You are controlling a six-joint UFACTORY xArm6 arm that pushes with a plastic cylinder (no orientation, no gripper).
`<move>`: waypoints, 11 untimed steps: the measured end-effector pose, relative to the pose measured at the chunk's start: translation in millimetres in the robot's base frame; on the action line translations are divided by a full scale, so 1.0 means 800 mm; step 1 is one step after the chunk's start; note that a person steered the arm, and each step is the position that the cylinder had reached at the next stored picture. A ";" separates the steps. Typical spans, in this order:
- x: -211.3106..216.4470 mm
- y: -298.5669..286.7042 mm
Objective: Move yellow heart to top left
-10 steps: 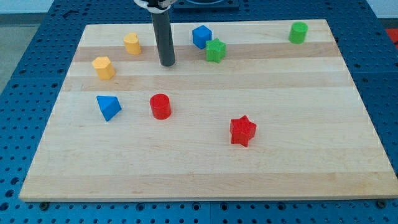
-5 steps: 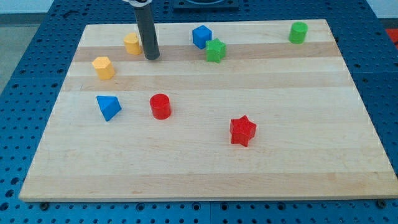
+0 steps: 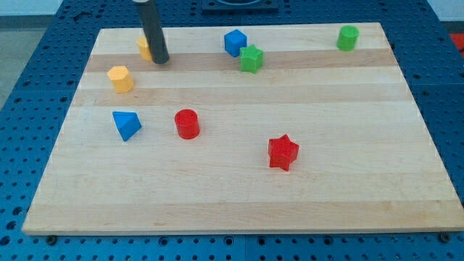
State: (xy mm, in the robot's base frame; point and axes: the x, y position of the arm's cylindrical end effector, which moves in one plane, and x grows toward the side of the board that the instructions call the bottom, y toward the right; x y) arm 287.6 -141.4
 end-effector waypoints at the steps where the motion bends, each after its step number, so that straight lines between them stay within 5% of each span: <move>1: -0.001 0.044; 9: -0.030 -0.034; 11: -0.043 -0.102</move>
